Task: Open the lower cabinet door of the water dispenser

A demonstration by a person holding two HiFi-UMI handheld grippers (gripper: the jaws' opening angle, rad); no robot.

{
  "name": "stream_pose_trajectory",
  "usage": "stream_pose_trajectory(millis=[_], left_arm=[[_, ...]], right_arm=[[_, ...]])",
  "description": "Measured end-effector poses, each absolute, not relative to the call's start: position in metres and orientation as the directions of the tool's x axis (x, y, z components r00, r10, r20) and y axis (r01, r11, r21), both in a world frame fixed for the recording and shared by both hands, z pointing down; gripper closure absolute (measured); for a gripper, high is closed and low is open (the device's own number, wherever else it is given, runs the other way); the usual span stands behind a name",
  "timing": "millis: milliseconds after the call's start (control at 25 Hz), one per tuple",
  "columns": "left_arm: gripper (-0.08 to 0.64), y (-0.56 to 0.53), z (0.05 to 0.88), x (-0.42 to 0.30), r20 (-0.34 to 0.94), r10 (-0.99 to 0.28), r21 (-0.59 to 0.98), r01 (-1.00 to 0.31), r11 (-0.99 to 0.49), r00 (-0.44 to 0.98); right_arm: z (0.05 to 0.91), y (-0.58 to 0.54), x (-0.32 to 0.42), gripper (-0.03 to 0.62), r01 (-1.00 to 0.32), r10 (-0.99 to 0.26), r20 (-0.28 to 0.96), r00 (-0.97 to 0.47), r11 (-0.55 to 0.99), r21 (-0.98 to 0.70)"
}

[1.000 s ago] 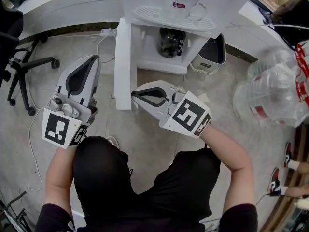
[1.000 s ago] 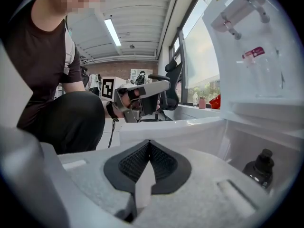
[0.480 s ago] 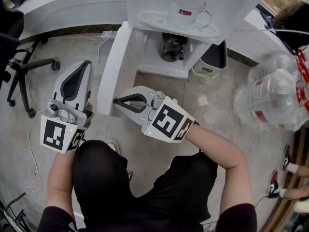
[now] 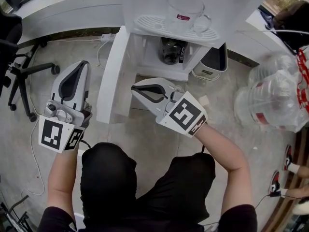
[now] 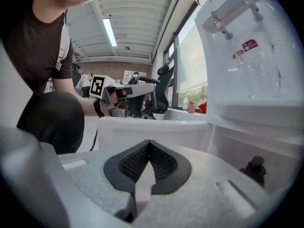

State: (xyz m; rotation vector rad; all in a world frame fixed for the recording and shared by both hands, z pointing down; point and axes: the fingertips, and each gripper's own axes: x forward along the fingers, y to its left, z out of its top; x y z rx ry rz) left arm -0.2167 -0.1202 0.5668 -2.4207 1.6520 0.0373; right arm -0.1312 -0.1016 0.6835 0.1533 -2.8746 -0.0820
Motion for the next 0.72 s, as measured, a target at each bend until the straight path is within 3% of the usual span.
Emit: stream_pose_trajectory(millis=[200, 480, 720], left_arm=[[0.552, -0.138, 0.540, -0.210, -0.131, -0.903, -0.219, -0.900, -0.377, 0.410], [0.552, -0.170, 0.511, -0.192, -0.118, -0.906, -0.183, -0.905, -0.383, 0.407], [0.552, -0.181, 0.474, -0.159, -0.043, -0.883, -0.144, -0.878, -0.457, 0.467]], right_arm=[[0.675, -0.139, -0.108, 0.588, -0.217, -0.222, 0.225, -0.949, 0.975, 0.047], [0.612, -0.175, -0.055, 0.588, -0.440, -0.438, 0.183, -0.880, 0.897, 0.034], [0.549, -0.176, -0.033, 0.588, -0.479, -0.486, 0.128, -0.865, 0.874, 0.082]])
